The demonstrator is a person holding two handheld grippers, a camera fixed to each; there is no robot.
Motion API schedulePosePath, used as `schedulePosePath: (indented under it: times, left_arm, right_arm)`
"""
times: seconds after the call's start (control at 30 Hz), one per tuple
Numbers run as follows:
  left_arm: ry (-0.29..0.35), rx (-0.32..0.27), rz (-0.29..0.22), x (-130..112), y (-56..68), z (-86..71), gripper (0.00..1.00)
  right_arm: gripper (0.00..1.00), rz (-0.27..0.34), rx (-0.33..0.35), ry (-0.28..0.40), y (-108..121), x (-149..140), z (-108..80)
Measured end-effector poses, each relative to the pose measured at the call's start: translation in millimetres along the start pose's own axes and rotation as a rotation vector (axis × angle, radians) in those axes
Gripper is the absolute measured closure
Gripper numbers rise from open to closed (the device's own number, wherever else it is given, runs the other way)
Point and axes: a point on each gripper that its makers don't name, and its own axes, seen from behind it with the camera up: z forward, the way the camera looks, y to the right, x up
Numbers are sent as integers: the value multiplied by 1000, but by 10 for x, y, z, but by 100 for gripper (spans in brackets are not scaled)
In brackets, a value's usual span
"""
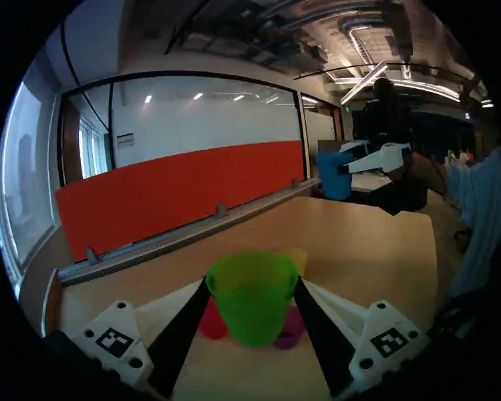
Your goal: Pour water
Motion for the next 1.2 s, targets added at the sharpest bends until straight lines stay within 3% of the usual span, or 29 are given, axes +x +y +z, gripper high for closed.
schedulePosePath:
  times: [0.57,1.2]
  left_arm:
    - [-134,-6,3,-496,-90,126,13]
    - [-295,-43,8,-1145,-91,301,13]
  right_arm:
    - [8,-17,34,-142,-70,-641,82]
    - [8,-40,60,-286,-80,-1319,190]
